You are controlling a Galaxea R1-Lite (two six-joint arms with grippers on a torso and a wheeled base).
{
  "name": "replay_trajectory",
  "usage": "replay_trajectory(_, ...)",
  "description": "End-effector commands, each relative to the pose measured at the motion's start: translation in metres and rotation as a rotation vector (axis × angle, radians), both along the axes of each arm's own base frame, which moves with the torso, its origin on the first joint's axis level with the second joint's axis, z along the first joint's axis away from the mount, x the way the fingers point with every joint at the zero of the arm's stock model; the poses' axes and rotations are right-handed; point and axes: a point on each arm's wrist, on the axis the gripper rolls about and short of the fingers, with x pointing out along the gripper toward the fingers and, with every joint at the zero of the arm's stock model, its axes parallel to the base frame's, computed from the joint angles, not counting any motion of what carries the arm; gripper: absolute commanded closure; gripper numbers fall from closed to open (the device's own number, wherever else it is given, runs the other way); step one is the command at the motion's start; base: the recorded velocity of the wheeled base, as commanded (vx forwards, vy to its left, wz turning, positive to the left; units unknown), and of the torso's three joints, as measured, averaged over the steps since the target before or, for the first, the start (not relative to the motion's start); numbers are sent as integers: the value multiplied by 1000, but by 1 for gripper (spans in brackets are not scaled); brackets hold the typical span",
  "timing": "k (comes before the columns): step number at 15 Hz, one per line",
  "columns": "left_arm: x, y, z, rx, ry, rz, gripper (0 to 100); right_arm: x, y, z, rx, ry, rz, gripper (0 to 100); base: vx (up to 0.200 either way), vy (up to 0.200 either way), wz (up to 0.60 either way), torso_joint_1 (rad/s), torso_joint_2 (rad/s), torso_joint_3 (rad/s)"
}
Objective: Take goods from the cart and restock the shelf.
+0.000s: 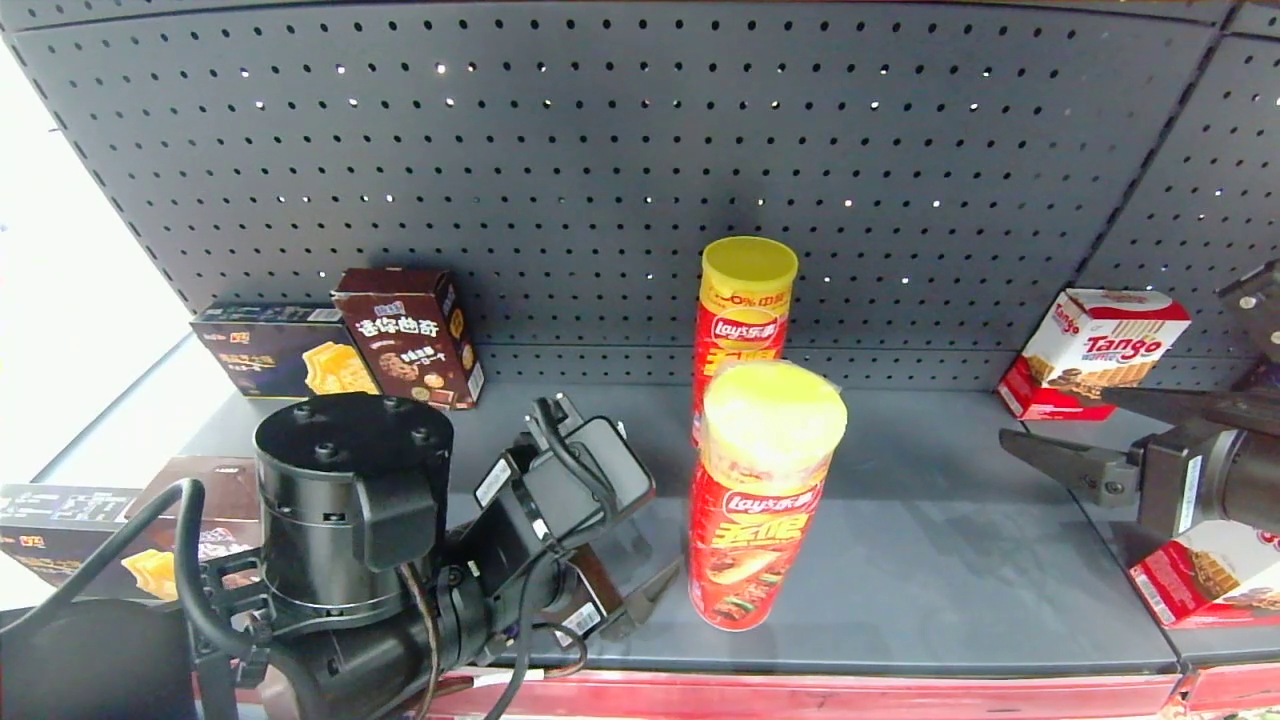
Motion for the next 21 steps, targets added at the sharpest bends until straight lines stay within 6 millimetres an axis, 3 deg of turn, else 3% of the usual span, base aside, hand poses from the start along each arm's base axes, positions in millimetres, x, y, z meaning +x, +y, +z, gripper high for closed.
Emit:
replay_trajectory(1,0,-2,1,-4,-3,-6,0,0,0,0,1,-1,-1,0,0,0,0,0,0,0)
replay_trajectory(21,14,-14,-9,16,18,2,0,0,0,-3,-5,9,1,0,0,0,0,0,0,0)
